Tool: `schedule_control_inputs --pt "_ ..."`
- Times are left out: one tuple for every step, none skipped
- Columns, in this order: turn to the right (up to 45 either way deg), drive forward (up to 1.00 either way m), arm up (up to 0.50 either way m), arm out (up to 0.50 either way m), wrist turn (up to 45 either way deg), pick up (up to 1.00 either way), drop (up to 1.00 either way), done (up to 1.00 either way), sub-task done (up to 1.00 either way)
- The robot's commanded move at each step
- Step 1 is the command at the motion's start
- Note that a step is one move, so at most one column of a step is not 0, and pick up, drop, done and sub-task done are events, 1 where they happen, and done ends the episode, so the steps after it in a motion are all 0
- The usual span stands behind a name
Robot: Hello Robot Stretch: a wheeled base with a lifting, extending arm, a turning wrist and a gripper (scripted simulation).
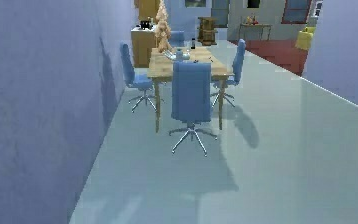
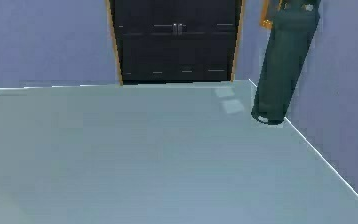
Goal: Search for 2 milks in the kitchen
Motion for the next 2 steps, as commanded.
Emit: schedule_control_inputs --pt "0.0 1.00 0.00 0.00 0.0 0.00 0.00 0.00 0.00" --pt "0.0 0.20 0.00 0.00 0.0 0.00 0.00 0.00 0.00"
